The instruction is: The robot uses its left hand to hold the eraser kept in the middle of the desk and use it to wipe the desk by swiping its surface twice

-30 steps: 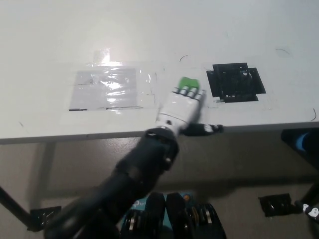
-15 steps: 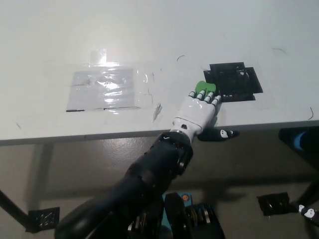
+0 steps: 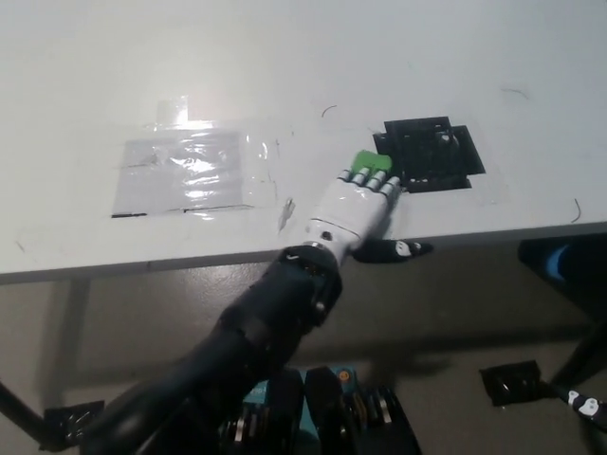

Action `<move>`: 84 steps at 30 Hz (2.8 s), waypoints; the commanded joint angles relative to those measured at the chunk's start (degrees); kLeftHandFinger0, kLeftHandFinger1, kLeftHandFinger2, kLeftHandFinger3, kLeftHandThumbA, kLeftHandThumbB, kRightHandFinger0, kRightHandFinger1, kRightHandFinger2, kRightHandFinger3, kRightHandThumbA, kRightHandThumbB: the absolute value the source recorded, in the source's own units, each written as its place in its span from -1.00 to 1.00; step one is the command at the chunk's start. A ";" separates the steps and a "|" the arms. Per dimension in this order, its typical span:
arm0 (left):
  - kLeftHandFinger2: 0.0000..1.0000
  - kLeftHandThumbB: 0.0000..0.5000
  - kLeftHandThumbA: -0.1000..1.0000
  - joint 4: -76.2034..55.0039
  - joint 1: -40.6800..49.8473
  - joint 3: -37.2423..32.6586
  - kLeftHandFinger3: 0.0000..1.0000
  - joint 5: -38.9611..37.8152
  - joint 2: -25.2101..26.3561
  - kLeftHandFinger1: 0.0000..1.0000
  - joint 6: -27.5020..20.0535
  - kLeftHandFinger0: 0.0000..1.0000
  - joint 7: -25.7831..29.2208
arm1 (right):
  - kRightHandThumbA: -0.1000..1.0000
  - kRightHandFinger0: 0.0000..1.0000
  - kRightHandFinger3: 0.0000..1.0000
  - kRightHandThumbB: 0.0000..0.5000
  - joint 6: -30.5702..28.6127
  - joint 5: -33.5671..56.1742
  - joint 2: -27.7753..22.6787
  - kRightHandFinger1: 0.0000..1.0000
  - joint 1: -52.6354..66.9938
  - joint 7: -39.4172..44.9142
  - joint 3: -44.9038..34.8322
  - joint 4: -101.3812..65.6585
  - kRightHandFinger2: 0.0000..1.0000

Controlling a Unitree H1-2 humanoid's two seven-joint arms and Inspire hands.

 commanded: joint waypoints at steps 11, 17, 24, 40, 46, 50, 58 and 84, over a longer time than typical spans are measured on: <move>1.00 0.85 1.00 -0.70 13.35 9.87 1.00 -6.85 13.60 1.00 1.28 1.00 -8.55 | 1.00 1.00 1.00 0.67 -3.12 0.55 -0.69 1.00 0.88 0.07 -2.06 -1.14 1.00; 1.00 0.91 1.00 -1.72 15.78 15.39 1.00 -9.80 16.11 1.00 2.74 1.00 -8.47 | 1.00 1.00 1.00 0.71 -2.99 0.61 -0.44 1.00 1.19 -0.20 -2.70 -1.11 1.00; 1.00 0.71 1.00 -1.86 18.41 18.67 1.00 -9.98 16.99 1.00 2.55 1.00 -7.30 | 1.00 1.00 1.00 0.59 -2.61 0.11 -0.52 1.00 1.45 -0.76 -3.51 -1.28 1.00; 1.00 0.63 1.00 -3.30 20.89 21.62 1.00 -11.48 16.03 1.00 2.81 1.00 -7.68 | 1.00 1.00 1.00 0.45 -2.21 0.13 -0.47 1.00 2.04 -0.55 -3.55 -1.07 1.00; 1.00 0.75 1.00 -6.37 19.91 20.78 1.00 -11.17 16.15 1.00 0.57 1.00 -6.85 | 1.00 1.00 1.00 0.59 -1.78 0.68 -0.72 1.00 2.34 -0.35 -3.98 -1.82 1.00; 1.00 0.84 1.00 -18.78 16.28 20.91 1.00 -10.73 18.62 1.00 -0.73 1.00 -6.12 | 1.00 1.00 1.00 0.69 -2.00 0.49 -1.11 1.00 2.59 -0.15 -4.00 -1.67 1.00; 1.00 0.54 1.00 -38.59 7.93 25.08 1.00 -12.89 23.19 1.00 3.38 1.00 -12.40 | 1.00 1.00 1.00 0.62 -2.25 0.95 -1.58 1.00 3.30 0.35 -4.54 -0.95 1.00; 1.00 0.62 1.00 -83.31 28.32 39.41 1.00 -23.18 22.57 1.00 6.12 1.00 -17.88 | 1.00 1.00 1.00 0.77 -2.14 0.59 -2.47 1.00 3.72 -0.06 -5.48 0.62 1.00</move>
